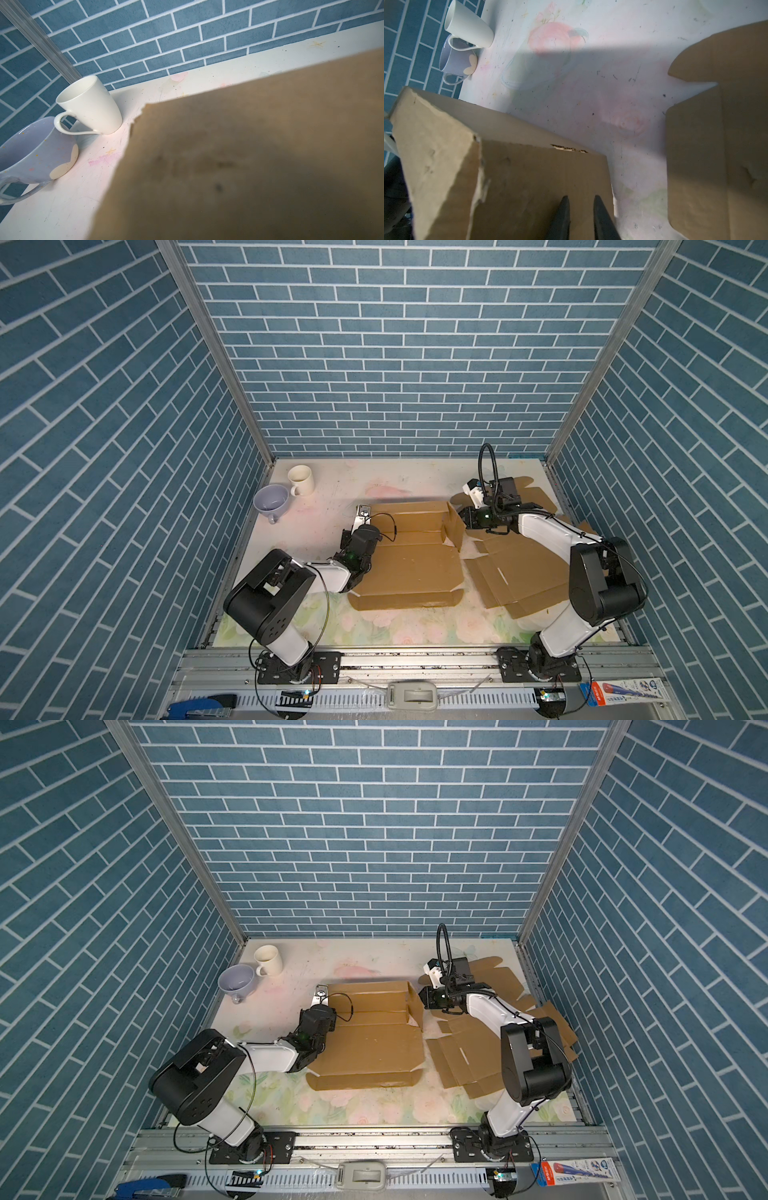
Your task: Fold the paper box
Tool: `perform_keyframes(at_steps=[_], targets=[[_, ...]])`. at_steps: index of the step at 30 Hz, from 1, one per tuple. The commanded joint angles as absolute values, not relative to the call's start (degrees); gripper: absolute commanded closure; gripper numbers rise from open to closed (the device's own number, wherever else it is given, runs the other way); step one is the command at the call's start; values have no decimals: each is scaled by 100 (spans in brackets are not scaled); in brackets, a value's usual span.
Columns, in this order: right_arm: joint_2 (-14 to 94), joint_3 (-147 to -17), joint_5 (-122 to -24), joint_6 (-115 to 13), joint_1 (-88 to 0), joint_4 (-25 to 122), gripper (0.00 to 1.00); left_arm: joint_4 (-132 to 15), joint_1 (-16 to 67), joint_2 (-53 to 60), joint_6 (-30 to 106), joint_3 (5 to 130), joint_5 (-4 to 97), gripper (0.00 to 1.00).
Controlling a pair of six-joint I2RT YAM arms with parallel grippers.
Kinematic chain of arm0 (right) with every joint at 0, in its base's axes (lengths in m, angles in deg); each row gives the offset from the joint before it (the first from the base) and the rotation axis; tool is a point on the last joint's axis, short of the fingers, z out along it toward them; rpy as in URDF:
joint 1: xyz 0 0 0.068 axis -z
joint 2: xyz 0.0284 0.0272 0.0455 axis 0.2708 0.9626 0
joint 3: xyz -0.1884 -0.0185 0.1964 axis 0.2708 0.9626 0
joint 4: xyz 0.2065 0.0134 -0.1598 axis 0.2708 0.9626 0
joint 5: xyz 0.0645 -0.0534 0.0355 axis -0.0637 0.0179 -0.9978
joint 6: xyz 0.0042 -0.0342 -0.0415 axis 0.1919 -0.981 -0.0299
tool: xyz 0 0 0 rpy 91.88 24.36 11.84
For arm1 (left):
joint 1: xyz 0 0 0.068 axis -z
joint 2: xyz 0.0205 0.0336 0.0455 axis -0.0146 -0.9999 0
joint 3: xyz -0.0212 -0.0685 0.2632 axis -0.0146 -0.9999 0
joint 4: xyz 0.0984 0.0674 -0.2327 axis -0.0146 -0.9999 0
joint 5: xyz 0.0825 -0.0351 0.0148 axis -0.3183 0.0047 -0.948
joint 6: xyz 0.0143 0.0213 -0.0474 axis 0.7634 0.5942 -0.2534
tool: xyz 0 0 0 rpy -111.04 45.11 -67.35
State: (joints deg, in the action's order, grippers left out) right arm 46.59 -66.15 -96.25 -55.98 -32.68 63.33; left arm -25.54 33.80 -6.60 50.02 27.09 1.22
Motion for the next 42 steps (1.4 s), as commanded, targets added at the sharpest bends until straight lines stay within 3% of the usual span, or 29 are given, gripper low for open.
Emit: perform_keyframes(at_steps=[1,4,8,11,19,25,36,42], targets=[[4364,-6835,-9833,-5715,-3343,6899,76,-2953,3327,-622,5128,2734,-44,100],[4373,-6950,-8425,-5430,-3266,7579,66,-3016,3318,-600,5081,2749,-62,100],[4082,-6518,-7821,-4867,-2959,7674,57,-3181,3318,-534,5002,2759,-51,100],[3521,-6266,-7441,-4622,-2942,7804,57,-3304,3311,-467,4942,2752,-21,100],[2296,-5067,-7147,-3574,-4011,7058,84,-3899,3230,-563,4740,3073,5,100],[3007,-4705,-7057,-3274,-4807,6036,97,-3865,3234,-577,4777,3065,53,100],[4691,-4522,-6751,-3656,-4950,5815,100,-3873,3230,-580,4714,3012,62,100],[3866,-5090,-7439,-4021,-4797,6311,100,-3889,3212,-578,4742,3023,123,100]])
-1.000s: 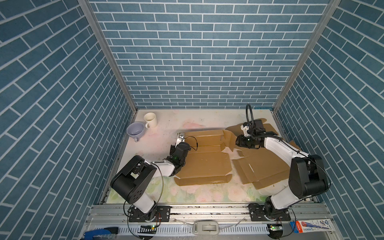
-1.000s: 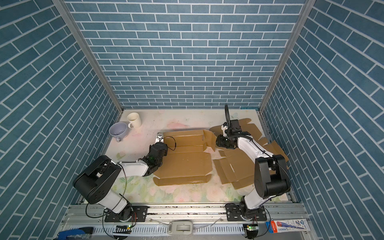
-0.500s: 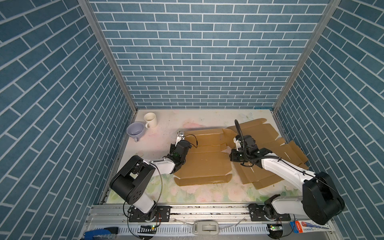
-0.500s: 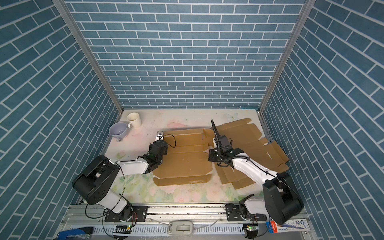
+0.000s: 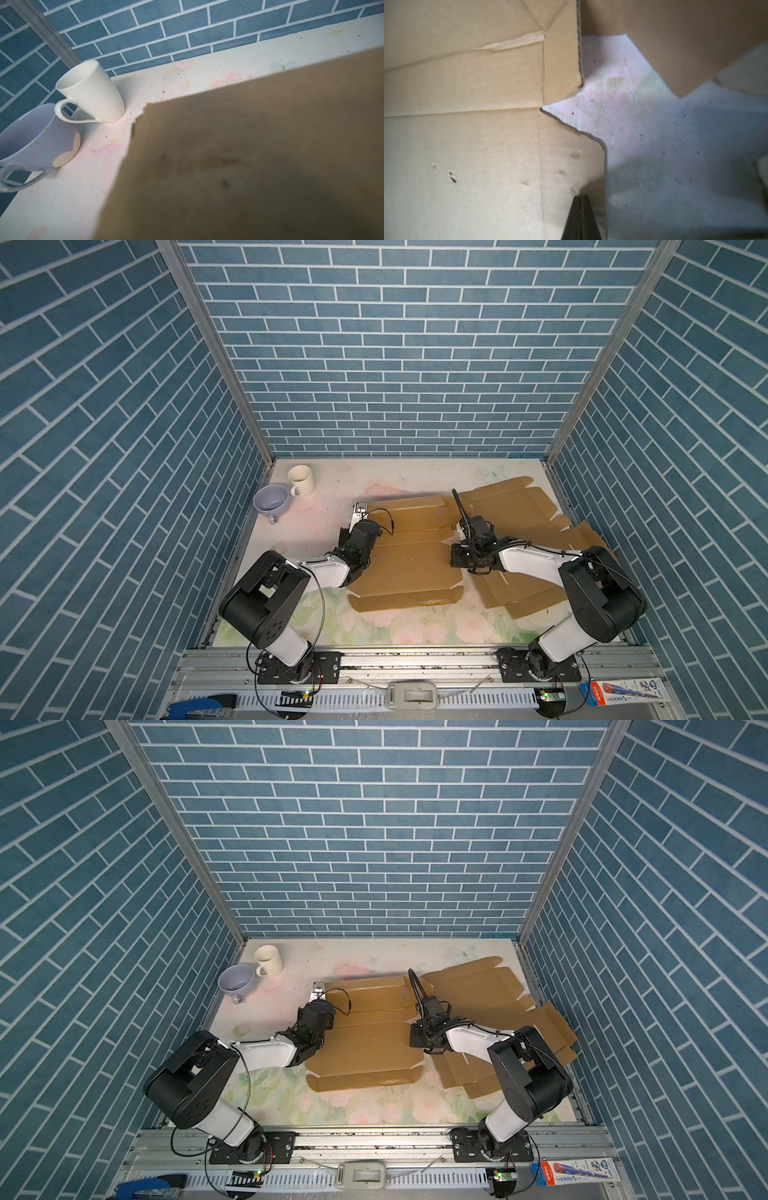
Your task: Fold the paper box
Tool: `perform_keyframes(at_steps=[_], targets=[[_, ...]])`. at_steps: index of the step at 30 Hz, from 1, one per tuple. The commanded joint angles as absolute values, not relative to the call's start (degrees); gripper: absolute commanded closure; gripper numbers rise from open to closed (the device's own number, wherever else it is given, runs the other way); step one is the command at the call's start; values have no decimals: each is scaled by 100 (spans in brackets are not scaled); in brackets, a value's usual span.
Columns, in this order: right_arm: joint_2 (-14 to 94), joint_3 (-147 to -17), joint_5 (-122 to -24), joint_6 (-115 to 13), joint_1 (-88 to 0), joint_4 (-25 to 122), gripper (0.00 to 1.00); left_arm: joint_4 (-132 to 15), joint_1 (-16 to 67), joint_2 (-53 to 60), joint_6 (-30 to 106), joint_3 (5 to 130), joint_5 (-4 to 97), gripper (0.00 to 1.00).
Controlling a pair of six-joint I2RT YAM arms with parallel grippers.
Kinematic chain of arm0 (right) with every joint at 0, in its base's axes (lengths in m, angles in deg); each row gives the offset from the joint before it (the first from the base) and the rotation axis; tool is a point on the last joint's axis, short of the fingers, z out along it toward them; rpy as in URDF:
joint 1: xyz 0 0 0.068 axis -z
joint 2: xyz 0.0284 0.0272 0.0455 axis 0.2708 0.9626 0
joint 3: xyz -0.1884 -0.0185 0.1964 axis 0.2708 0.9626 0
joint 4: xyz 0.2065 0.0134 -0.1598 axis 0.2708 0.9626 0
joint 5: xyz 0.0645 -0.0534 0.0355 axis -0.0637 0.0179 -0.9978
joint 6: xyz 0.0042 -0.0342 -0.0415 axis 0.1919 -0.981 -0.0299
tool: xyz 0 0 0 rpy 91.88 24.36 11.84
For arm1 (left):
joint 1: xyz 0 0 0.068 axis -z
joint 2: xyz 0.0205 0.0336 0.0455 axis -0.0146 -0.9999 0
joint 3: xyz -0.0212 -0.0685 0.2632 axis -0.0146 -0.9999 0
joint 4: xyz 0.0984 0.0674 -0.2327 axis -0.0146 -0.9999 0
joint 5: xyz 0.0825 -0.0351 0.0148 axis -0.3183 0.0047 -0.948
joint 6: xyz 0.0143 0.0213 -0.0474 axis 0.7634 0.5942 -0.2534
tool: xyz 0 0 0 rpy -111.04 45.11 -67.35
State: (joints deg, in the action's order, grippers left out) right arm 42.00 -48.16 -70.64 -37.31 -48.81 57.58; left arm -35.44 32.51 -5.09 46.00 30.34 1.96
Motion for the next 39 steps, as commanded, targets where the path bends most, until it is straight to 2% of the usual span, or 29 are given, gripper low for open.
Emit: perform_keyframes(at_steps=[1,6,11,16,23,30,39], targets=[[3612,-5235,-7669,-4083,-4632,6412,100,-3888,3212,-574,4738,3023,139,100],[2905,-5909,-8300,-4408,-3314,6723,98,-3885,3162,-605,4723,3032,216,100],[3486,-6464,-8019,-4653,-2527,6485,98,-3988,3073,-570,4612,3040,292,100],[4702,-7368,-8420,-5176,-2522,6382,96,-4127,3028,-605,4562,3127,330,100],[5453,-7312,-9193,-5305,-2720,5767,92,-4097,3019,-647,4558,3123,341,100],[5478,-7032,-9966,-5346,-2951,5348,94,-4140,3001,-659,4553,3153,351,100],[4813,-6513,-10663,-5144,-3103,5473,98,-4151,2966,-626,4498,3144,362,100]])
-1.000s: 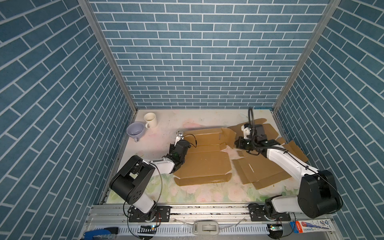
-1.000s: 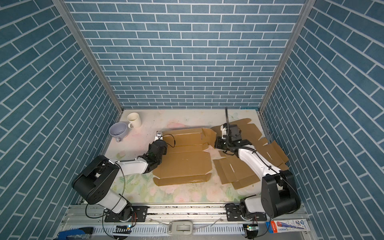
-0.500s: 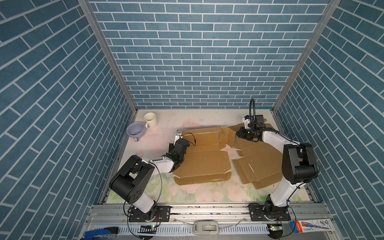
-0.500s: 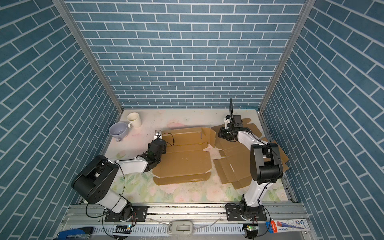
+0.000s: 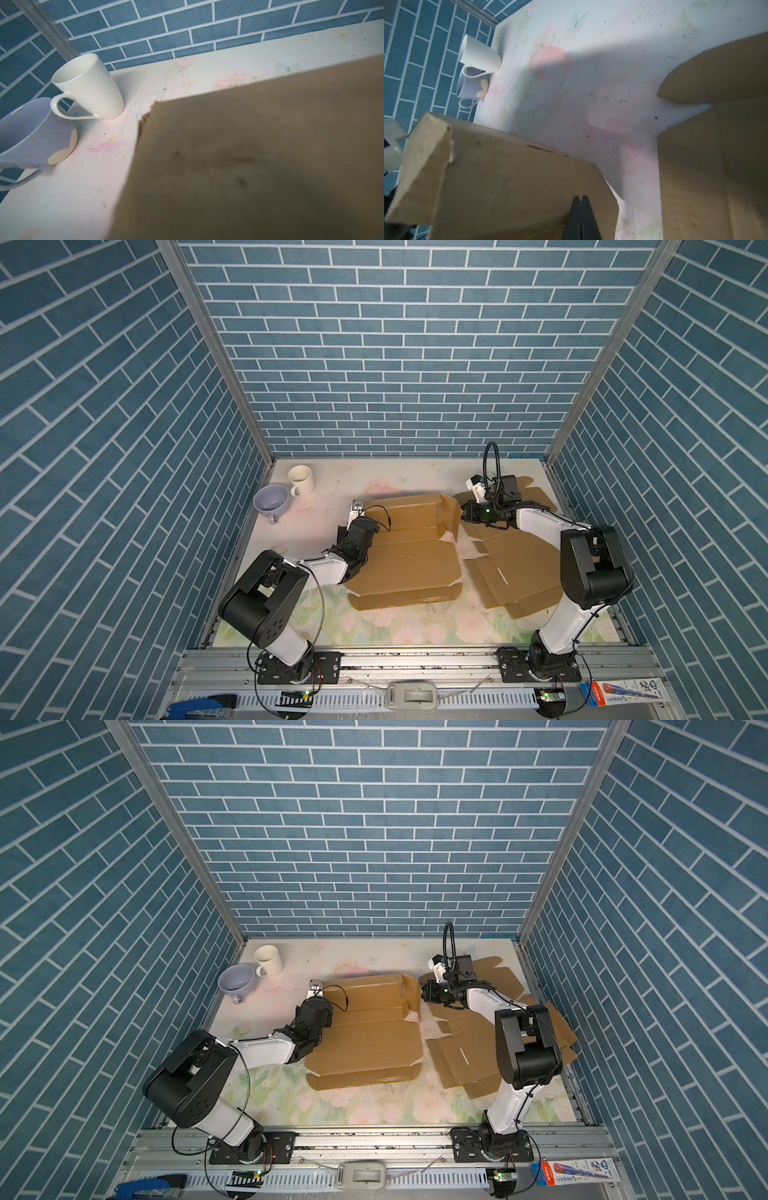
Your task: Fold the paper box
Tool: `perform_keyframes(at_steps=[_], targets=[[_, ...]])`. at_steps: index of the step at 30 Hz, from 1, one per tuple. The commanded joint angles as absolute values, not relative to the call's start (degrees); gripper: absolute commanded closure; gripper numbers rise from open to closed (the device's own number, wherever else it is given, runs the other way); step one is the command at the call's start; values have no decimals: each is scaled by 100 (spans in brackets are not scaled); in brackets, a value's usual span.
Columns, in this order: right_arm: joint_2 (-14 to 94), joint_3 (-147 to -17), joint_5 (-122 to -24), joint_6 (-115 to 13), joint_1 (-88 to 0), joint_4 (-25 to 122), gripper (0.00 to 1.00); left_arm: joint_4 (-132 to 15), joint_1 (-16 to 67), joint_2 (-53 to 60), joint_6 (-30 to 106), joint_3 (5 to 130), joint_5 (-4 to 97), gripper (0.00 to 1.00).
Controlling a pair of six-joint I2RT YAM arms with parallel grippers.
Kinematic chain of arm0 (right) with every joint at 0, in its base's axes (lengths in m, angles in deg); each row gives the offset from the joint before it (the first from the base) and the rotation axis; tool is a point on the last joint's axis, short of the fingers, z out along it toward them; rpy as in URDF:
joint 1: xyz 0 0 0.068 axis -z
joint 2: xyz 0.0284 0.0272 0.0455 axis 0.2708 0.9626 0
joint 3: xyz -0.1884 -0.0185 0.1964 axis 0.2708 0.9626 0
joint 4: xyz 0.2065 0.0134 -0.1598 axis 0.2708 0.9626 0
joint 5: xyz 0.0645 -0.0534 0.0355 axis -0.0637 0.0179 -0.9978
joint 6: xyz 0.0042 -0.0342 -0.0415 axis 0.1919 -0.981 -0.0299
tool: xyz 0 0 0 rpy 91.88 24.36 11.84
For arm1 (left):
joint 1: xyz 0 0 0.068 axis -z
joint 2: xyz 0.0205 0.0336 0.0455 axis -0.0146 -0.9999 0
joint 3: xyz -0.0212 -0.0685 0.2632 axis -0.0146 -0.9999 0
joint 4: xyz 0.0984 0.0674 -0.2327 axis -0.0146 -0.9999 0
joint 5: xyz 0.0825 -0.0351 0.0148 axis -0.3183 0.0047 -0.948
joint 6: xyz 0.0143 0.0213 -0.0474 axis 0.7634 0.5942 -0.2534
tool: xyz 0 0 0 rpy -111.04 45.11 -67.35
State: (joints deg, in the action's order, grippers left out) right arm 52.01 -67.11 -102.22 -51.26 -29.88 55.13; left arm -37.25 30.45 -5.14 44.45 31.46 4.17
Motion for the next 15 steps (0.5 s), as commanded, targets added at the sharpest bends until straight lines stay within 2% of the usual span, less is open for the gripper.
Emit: perform_keyframes(at_steps=[1,9,15], targets=[[4744,-6470,-10713,-5098,-3166,5450,98,-4151,2967,-640,4506,3146,368,100],[4547,-6297,-10342,-4924,-3691,5454,97,-4136,2967,-605,4495,3106,377,100],[4739,-6080,-9445,-5307,-3763,5195,89,-4130,2966,-578,4508,3092,415,100]])
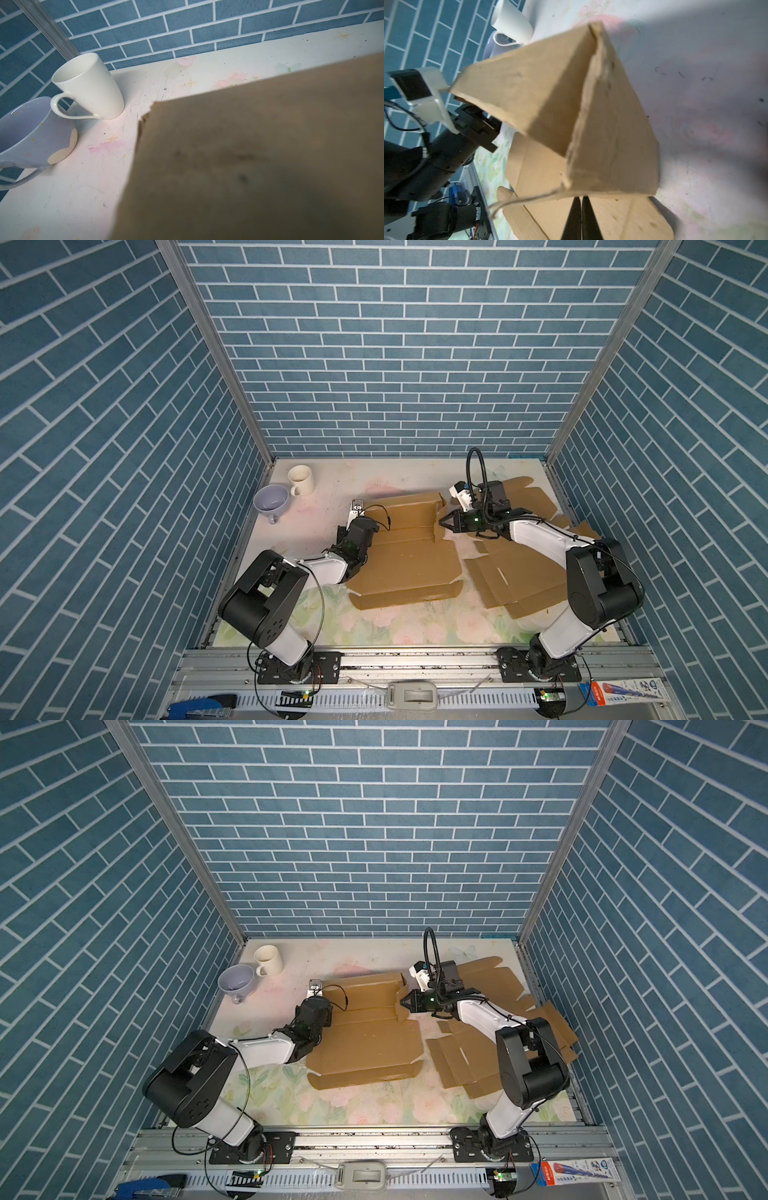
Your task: Fold the paper box
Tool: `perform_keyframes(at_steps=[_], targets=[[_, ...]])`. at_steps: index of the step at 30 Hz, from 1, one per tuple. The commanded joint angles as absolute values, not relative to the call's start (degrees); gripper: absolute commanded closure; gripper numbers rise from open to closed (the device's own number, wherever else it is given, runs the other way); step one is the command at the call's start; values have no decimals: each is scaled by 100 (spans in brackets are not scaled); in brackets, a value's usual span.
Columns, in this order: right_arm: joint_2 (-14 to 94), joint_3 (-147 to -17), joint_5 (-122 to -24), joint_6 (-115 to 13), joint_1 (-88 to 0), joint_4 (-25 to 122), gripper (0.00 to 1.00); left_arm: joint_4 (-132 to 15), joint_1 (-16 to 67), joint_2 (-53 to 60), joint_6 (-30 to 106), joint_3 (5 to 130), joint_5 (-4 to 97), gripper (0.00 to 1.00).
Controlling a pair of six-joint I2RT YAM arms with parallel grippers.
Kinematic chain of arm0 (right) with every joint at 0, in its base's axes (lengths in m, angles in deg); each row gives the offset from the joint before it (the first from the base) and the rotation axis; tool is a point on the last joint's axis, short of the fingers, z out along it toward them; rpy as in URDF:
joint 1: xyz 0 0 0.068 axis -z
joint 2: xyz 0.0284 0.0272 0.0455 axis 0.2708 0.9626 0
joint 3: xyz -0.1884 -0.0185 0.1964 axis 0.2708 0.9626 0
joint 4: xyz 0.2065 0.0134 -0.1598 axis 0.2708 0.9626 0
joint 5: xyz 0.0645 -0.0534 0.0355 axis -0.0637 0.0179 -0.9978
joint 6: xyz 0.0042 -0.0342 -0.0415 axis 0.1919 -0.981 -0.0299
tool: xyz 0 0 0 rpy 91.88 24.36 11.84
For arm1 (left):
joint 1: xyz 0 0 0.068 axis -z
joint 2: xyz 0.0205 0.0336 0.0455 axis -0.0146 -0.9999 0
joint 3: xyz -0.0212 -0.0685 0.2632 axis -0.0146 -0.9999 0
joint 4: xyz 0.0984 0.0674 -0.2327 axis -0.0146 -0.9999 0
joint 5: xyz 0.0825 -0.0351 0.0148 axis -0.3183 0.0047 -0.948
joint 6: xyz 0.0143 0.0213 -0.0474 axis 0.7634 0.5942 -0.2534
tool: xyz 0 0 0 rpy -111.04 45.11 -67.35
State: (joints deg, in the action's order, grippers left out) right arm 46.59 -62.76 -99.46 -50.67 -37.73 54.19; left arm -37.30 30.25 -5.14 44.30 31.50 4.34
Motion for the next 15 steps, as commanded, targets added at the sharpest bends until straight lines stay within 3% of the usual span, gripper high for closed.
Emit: perform_keyframes(at_steps=[1,11,15], targets=[[4777,-6096,-9311,-5419,-3760,5177,87,-4126,2973,-578,4509,3085,427,100],[5159,-6147,-8628,-5846,-3955,3970,61,-4144,2966,-594,4548,3110,525,100],[5294,-6289,-7930,-6084,-4059,3910,59,-4157,2958,-609,4554,3117,549,100]])
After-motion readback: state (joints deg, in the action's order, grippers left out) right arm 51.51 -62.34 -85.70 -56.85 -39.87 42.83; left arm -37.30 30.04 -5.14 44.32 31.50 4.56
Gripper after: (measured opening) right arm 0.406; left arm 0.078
